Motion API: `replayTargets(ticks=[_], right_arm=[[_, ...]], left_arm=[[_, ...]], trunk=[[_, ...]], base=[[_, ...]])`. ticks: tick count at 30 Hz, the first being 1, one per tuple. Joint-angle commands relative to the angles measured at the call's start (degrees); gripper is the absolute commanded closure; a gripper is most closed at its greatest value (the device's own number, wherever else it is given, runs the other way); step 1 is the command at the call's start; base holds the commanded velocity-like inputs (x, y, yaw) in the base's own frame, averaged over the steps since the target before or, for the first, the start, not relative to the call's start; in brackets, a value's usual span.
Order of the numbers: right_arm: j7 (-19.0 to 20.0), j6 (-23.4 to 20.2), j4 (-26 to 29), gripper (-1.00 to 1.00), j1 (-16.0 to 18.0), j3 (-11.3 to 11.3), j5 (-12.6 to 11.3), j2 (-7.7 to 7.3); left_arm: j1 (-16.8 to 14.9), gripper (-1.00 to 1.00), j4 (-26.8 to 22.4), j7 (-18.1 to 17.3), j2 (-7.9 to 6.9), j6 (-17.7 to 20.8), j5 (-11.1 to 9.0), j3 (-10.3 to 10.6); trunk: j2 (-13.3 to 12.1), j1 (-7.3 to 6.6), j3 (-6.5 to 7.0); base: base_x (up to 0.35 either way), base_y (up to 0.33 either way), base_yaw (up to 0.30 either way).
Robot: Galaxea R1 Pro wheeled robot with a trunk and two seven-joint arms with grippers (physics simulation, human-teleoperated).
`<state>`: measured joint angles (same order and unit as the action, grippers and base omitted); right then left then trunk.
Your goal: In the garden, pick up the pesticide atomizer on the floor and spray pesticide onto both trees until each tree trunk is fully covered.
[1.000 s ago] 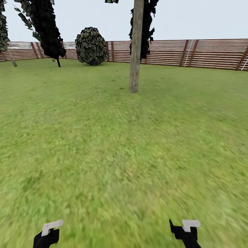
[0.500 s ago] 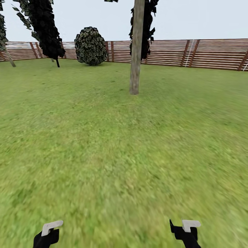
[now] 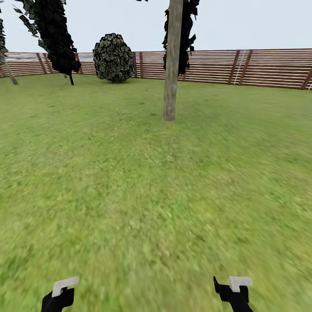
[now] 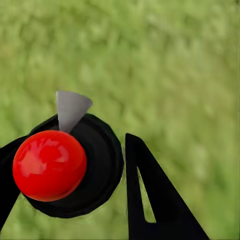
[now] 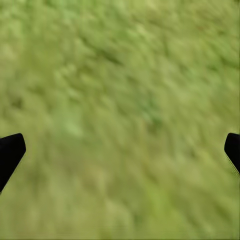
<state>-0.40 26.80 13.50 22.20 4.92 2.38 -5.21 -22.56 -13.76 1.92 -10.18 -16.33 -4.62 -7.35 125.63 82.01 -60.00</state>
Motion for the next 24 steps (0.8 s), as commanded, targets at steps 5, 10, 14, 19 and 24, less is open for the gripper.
replayTargets(ticks=[5, 10, 14, 19, 24], right_arm=[[-0.04, 0.18, -0.05, -1.0, 0.03, 0.26, 0.26, 0.02], [-0.04, 0.18, -0.05, -1.0, 0.03, 0.26, 0.26, 0.02], [-0.04, 0.18, -0.05, -1.0, 0.03, 0.26, 0.26, 0.02], [-0.12, 0.24, -0.05, -1.0, 0.03, 0.26, 0.19, 0.02], [-0.13, 0.27, -0.05, -1.0, 0.03, 0.26, 0.24, 0.02]], left_arm=[[0.0, 1.0, 0.05, 0.02, -0.01, -0.19, -0.48, 0.14], [0.0, 1.0, 0.05, 0.02, -0.01, -0.19, -0.48, 0.14], [-0.03, 1.0, 0.05, 0.02, -0.01, -0.19, -0.48, 0.2], [-0.03, 1.0, 0.05, 0.02, -0.01, -0.19, -0.48, 0.21], [0.01, 1.0, 0.05, 0.02, -0.01, -0.19, -0.48, 0.22]], trunk=[[0.01, 0.03, -0.04], [0.01, 0.03, -0.04], [0.01, 0.03, -0.04], [0.01, 0.03, -0.04], [0.01, 0.03, -0.04]], base=[[0.338, 0.0, 0.0], [0.338, 0.0, 0.0], [0.338, 0.0, 0.0], [0.338, 0.0, 0.0], [0.338, 0.0, 0.0]])
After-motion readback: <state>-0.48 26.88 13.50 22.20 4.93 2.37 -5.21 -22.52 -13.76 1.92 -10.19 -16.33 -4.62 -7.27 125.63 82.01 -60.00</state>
